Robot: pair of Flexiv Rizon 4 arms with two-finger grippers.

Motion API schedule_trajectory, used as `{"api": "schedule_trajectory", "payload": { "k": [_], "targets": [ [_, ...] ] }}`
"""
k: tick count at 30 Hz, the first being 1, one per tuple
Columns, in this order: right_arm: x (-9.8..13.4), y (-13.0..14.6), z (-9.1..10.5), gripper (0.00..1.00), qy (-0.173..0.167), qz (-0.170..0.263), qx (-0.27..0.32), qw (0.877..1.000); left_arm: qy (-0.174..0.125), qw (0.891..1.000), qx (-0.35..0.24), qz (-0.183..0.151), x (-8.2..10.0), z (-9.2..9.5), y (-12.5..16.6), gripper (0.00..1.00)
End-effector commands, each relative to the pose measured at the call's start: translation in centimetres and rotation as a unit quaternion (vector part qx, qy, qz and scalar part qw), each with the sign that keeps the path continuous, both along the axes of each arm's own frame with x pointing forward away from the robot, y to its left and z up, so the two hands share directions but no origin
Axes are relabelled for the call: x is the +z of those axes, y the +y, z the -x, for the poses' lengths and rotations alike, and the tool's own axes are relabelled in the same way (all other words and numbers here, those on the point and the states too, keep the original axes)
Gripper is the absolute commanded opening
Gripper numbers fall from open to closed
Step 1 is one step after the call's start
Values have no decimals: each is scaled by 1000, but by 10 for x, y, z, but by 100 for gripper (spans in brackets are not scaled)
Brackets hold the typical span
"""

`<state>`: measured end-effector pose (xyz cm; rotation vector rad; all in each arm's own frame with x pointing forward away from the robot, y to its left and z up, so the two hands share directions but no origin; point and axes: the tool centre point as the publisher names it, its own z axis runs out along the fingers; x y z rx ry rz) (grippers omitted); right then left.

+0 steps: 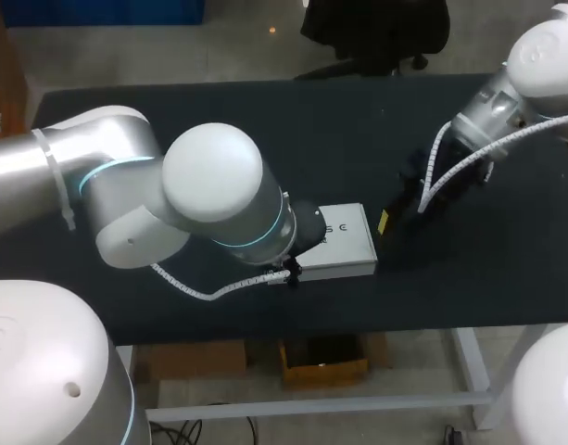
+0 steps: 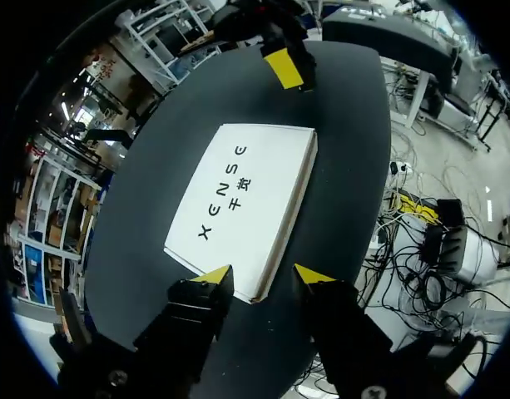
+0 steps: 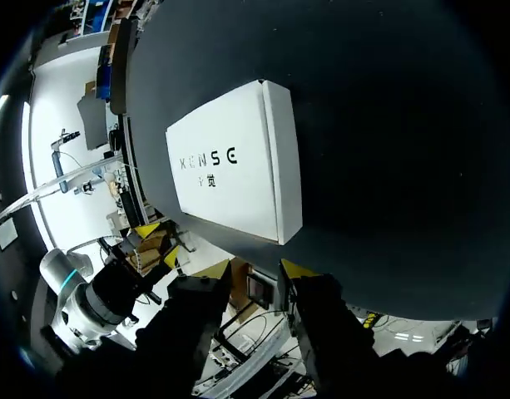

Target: Assemble the packaging by folding the flat box into shape, placing the metal phone stand inside, and closing the box properly

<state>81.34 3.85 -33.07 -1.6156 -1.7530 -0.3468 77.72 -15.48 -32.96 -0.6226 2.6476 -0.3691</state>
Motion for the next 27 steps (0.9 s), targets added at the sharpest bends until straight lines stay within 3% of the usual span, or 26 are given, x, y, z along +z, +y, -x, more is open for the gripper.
{"api": "schedule_trajectory", "payload": {
  "k": [1,5,12,16,18,27],
  "targets": [
    [11,-24,11,100,-73,-22,-25,997,15,998,54,-32,12,15,-19,100],
    [14,-44,6,100,-139,-33,-11,990,45,986,149,-60,8,28,-34,100],
    [20,-75,2,100,-253,-49,31,966,78,963,254,-44,-2,44,-45,100],
    [25,-93,5,100,-321,-48,60,944,97,948,302,-27,-6,54,-48,100],
    [26,-101,5,100,-340,-47,74,936,113,938,327,-28,-9,59,-49,100],
    [27,-104,5,100,-342,-45,76,935,113,938,327,-28,-9,59,-49,100]
  ]
}}
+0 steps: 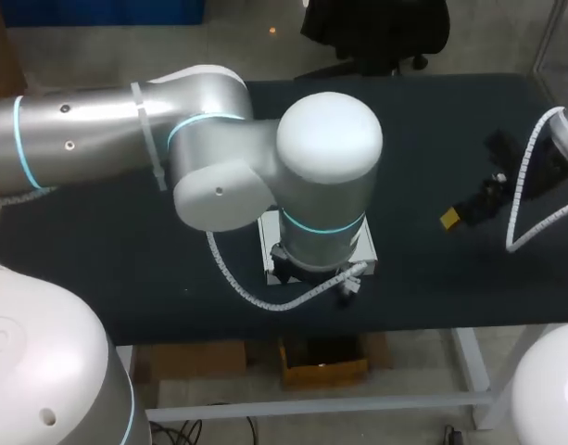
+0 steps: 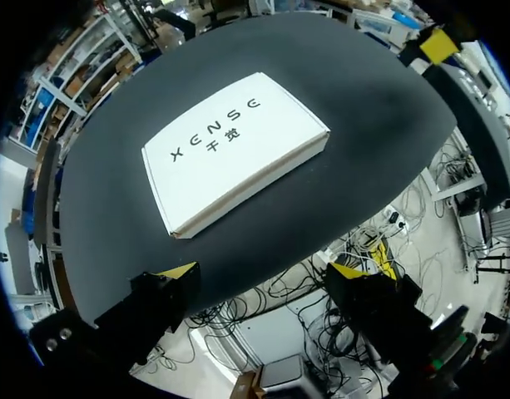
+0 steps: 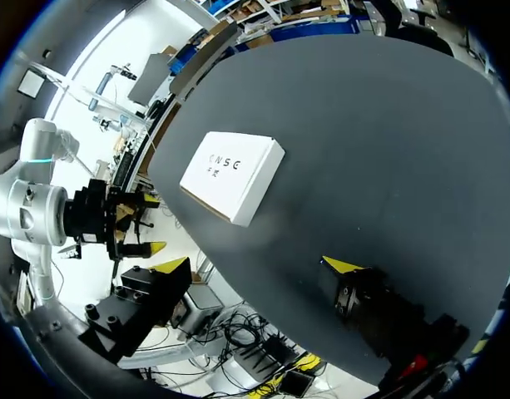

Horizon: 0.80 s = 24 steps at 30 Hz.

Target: Assemble the packaging by folding the flat box into shape, placing the metal phone stand inside, and closing the box properly

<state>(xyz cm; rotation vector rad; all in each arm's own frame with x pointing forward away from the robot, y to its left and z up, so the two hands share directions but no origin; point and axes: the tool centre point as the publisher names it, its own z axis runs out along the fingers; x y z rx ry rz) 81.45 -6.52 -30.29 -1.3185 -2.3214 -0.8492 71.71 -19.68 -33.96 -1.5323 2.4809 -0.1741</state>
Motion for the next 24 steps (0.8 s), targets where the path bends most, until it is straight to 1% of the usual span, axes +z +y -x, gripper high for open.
{"api": "schedule_trajectory", "payload": {
  "k": [1,12,14,15,17,18,20,23,24],
  "targets": [
    [0,-1,6,100,-38,-27,-30,998,12,998,14,-52,1,-2,-7,100],
    [0,-1,6,100,-38,-27,-30,998,12,998,14,-52,1,-2,-7,100],
    [4,-5,2,100,-60,-29,-32,997,20,999,39,-33,-4,-3,-8,100],
    [6,-7,-1,100,-74,-25,-33,996,27,999,44,-17,-6,-2,-8,100],
    [11,-9,-6,100,-103,-17,-28,994,29,997,69,-10,-10,1,-9,100],
    [14,-11,-8,100,-118,-21,-20,993,35,996,78,-4,-12,3,-11,100],
    [17,-14,-15,100,-144,-14,-14,989,34,994,107,-6,-16,6,-15,100],
    [20,-18,-23,100,-184,-15,9,983,39,990,134,5,-23,9,-20,100],
    [20,-20,-26,100,-201,-23,23,979,42,989,139,8,-26,9,-22,100]
  ]
}}
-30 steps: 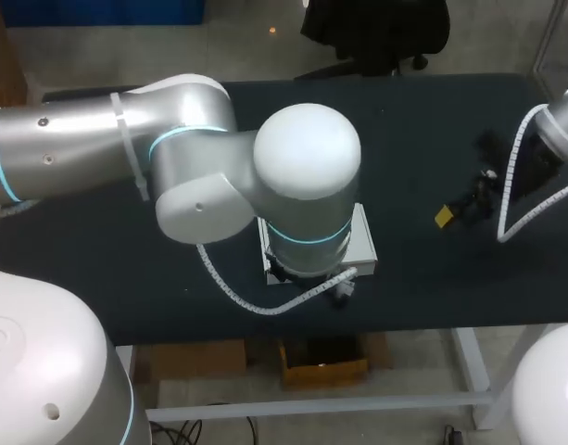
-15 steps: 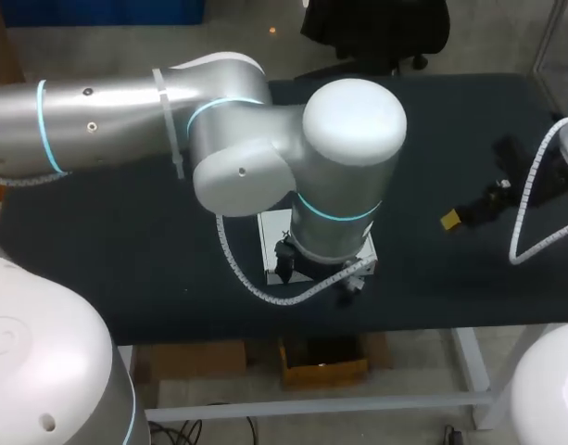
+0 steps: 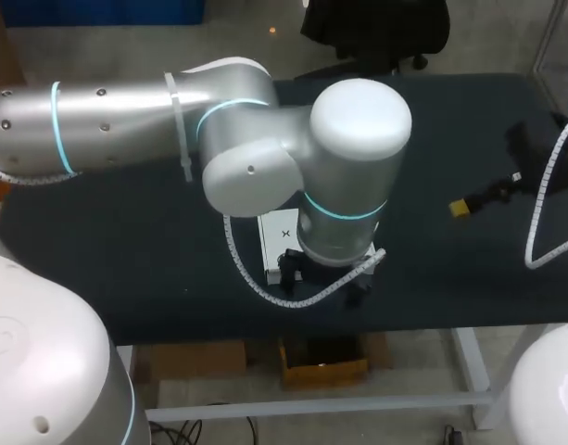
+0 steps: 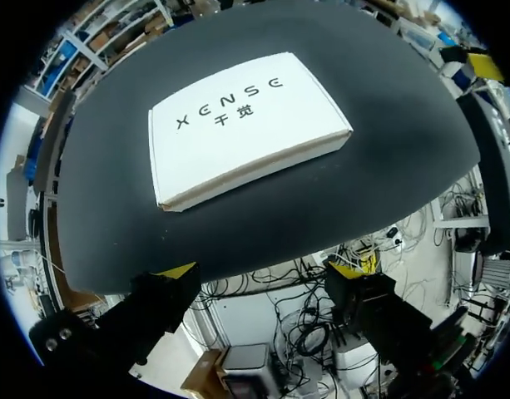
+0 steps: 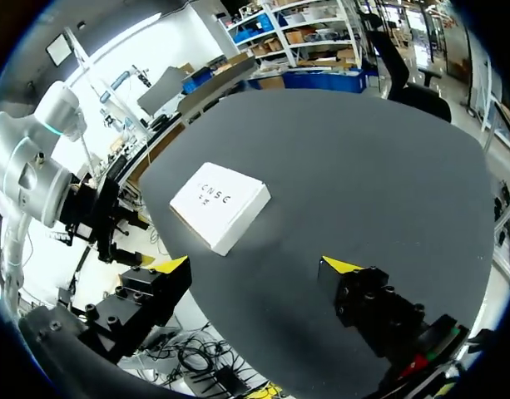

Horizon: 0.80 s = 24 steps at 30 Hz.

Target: Assemble the packaging by folding the flat box into shape, placing the metal phone stand inside, and closing the box properly

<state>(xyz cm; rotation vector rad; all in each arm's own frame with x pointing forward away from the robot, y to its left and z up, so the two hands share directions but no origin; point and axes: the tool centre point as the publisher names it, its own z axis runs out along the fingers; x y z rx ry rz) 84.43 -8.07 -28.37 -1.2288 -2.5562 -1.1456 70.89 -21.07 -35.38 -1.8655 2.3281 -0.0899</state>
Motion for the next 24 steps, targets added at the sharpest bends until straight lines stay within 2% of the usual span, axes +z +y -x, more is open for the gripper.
{"api": "schedule_trajectory", "payload": {
  "k": [1,5,9,12,16,24],
  "targets": [
    [-1,-7,1,100,-56,-20,29,998,5,1000,22,7,-13,2,-10,100],
    [-3,-16,-9,100,-87,-23,42,995,-1,998,56,12,-18,4,-15,100],
    [0,-26,-14,100,-128,-36,55,990,9,997,71,26,-23,-1,-17,100],
    [-1,-31,-19,100,-145,-31,56,987,11,996,85,31,-28,-4,-18,100],
    [1,-31,-20,100,-148,-23,46,988,12,995,92,33,-30,-9,-17,100],
    [1,-31,-20,100,-148,-23,46,988,0,992,126,16,-34,-24,-16,100]
  ]
}}
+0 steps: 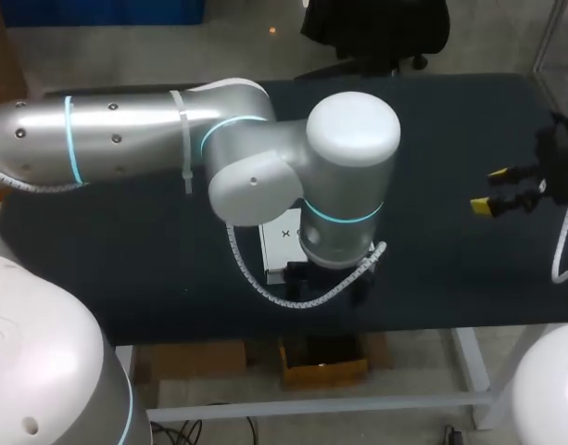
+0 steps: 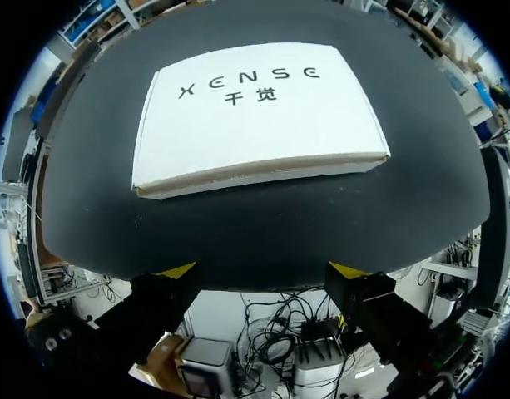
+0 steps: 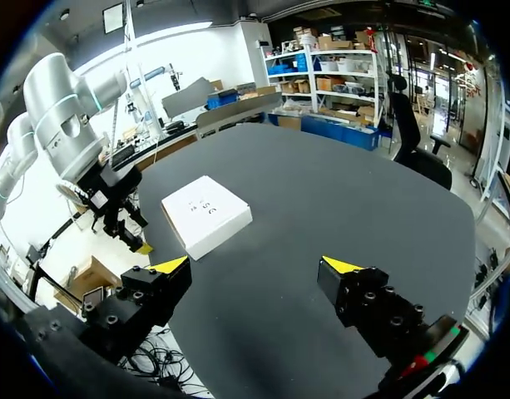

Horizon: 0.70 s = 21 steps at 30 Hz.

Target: Assemble the packaging by folding the flat box into shape, placing the metal phone stand inside, and closing the box properly

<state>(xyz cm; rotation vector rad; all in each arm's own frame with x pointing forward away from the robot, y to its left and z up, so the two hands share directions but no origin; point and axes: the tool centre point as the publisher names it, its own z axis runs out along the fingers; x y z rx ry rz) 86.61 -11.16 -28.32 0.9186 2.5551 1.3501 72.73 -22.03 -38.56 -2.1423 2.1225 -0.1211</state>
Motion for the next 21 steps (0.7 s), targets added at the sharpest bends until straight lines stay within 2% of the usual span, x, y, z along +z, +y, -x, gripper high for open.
{"api": "schedule_trajectory", "payload": {
  "k": [1,7,18,21],
  "targets": [
    [0,0,2,100,-2,-1,0,1000,-2,1000,20,-9,-3,-8,-5,100],
    [0,0,2,100,-2,-1,0,1000,-3,999,36,3,-9,-24,-1,100],
    [0,0,2,100,-2,-1,0,1000,-1,999,43,14,-13,-42,7,100],
    [0,-3,-3,100,-26,-3,-28,999,2,999,42,17,-15,-46,7,100]
  ]
}}
